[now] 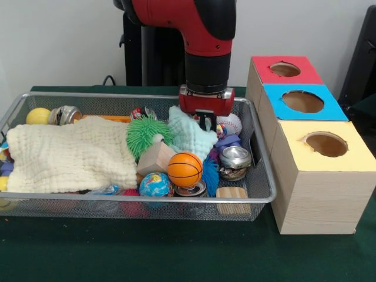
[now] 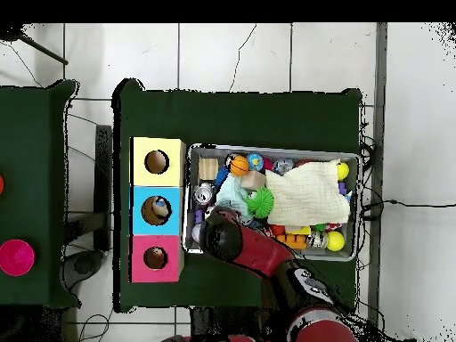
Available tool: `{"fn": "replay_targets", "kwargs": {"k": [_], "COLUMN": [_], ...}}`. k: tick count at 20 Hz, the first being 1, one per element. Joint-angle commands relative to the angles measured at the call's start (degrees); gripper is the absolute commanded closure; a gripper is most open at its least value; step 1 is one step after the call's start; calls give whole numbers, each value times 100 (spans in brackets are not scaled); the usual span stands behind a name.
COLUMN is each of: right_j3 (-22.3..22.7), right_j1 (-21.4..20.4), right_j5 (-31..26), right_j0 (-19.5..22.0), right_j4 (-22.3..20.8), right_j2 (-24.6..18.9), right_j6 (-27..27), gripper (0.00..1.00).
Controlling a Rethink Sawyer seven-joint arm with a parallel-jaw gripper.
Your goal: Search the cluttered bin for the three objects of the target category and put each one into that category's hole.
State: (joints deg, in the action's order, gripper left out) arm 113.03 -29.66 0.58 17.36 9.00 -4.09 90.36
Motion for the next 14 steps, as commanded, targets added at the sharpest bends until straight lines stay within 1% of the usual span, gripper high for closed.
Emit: {"fn": "replay_targets", "kwargs": {"k": [1, 2, 3, 4, 6, 9, 11, 14], "right_j3": [-235, -287, -277, -202, -243, -423, -695, -914], "right_j1": [-265, -295, -495, -625, -881, -1259, -1442, -1608], "right_j5": [-647, -701, -834, -744, -1312, -2151, -2748, -3477], "right_j0": [-310, -373, -443, -319, -366, -464, -552, -347], "right_j4": [341, 359, 396, 398, 495, 507, 393, 188], "right_j2": [-26, 39, 81, -82, 0, 237, 471, 459], "right_j6": [1170, 1166, 1193, 1245, 1240, 1193, 1107, 831], "gripper": [100, 100, 100, 100, 100, 100, 100, 100]}}
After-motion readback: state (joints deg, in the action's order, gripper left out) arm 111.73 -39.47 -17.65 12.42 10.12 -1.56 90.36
